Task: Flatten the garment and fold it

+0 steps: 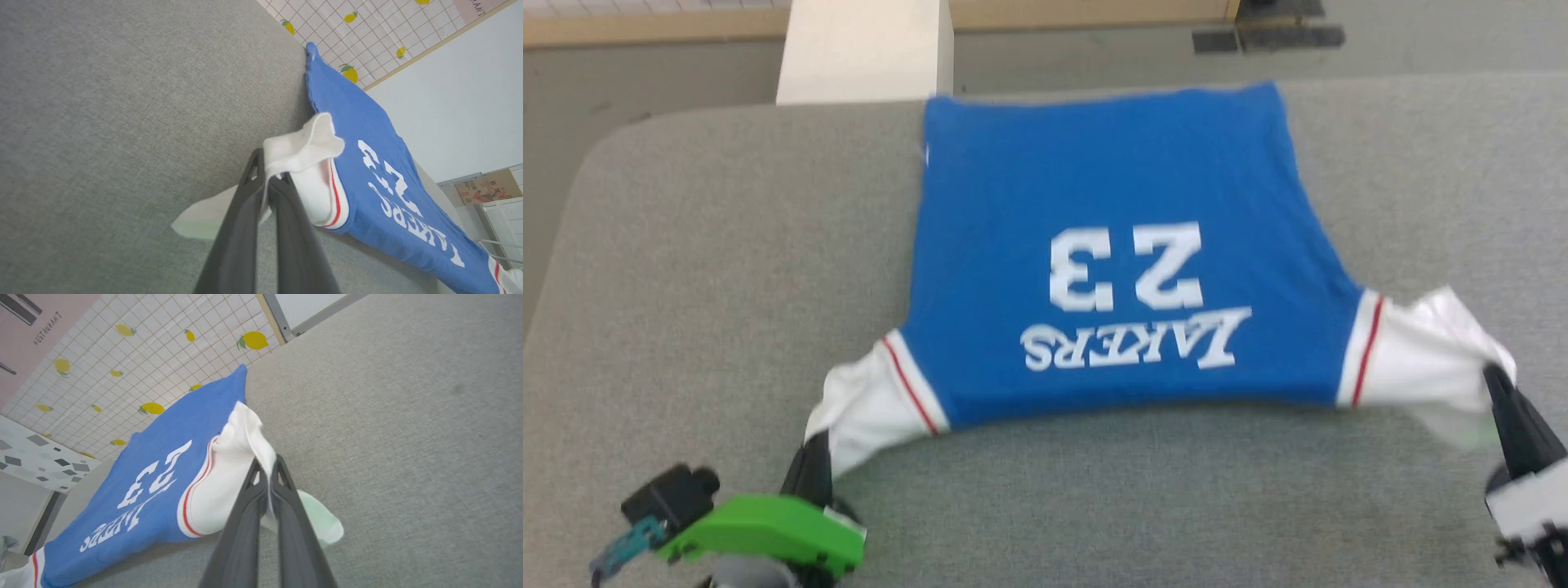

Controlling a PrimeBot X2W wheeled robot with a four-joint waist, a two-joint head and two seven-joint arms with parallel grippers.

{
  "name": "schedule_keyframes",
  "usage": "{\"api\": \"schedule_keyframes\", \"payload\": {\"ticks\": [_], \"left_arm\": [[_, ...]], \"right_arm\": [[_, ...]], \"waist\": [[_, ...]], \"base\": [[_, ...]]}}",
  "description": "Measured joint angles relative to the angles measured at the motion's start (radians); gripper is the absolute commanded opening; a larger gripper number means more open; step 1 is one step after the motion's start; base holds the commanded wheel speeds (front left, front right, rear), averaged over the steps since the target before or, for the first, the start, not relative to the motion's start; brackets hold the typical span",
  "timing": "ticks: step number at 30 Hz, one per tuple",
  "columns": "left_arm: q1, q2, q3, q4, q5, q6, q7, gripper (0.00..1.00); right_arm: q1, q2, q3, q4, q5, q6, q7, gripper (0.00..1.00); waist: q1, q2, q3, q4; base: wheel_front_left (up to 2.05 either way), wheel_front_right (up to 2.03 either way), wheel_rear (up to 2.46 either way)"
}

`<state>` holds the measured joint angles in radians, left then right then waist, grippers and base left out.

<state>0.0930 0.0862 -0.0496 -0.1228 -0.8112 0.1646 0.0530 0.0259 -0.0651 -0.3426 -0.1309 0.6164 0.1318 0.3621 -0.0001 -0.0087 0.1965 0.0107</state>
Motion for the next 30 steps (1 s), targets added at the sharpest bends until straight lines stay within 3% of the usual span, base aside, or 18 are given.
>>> {"api": "schedule_keyframes", "payload": {"ticks": [15, 21, 30], "left_arm": [[0.245, 0.049, -0.014, -0.148, -0.021, 0.005, 0.095, 0.0], [0.277, 0.072, -0.021, -0.18, -0.007, 0.014, 0.1, 0.0], [0.217, 0.075, -0.085, -0.166, 0.048, 0.021, 0.122, 0.0]], "right_arm": [[0.223, 0.015, -0.068, -0.117, 0.055, 0.0, 0.07, 0.0], [0.274, 0.015, -0.072, -0.129, 0.068, 0.0, 0.07, 0.0], [0.262, 0.015, -0.002, -0.052, -0.144, 0.0, 0.061, 0.0]], "waist": [[0.0, 0.0, -0.132, -0.02], [0.0, 0.0, -0.137, -0.011], [0.0, 0.0, -0.091, 0.005]], "base": [[0.0, 0.0, 0.0], [0.0, 0.0, 0.0], [0.0, 0.0, 0.0]]}}
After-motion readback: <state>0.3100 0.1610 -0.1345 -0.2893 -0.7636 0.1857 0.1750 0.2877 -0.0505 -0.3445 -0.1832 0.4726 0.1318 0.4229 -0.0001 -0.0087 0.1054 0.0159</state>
